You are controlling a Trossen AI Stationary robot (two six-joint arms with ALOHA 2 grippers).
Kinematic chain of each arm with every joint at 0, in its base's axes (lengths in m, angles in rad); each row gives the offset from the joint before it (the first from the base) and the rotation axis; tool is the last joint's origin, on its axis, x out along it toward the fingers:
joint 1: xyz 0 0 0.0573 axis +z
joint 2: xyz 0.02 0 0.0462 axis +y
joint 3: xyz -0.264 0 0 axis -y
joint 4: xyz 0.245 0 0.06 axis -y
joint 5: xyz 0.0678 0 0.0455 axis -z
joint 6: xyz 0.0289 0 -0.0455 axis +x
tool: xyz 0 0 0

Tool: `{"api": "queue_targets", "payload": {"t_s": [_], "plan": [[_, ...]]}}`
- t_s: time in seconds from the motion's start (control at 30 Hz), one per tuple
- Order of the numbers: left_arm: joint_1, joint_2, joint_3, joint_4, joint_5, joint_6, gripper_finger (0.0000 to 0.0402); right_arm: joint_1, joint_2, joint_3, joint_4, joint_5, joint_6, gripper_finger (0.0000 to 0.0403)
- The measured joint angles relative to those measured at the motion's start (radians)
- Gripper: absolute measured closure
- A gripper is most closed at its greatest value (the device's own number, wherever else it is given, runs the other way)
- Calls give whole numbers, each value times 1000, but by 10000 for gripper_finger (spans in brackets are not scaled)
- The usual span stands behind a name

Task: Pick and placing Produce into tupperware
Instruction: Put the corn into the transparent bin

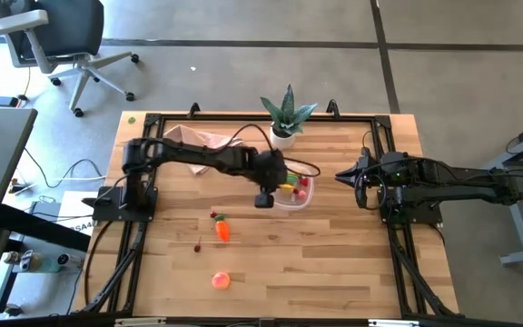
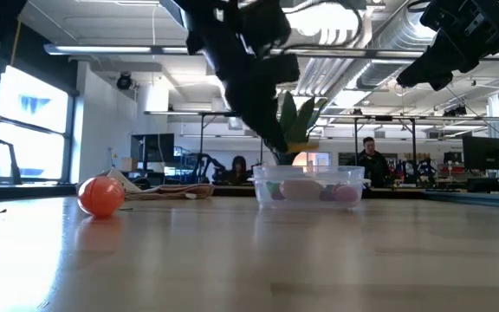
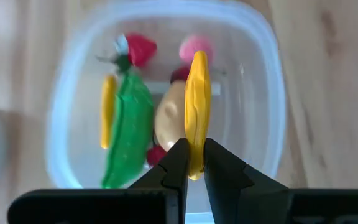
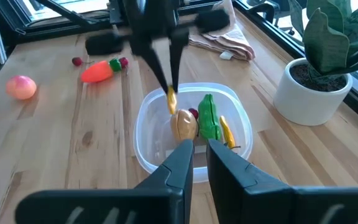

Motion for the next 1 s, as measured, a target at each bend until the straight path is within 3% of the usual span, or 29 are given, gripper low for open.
{"api": "queue_targets", "payload": {"t_s": [0.27,1.0], "plan": [[-11,79,0,-7,6,7,367,0,0,0,0,0,0,367],[-21,84,0,-41,6,7,353,0,0,0,0,0,0,367]]}}
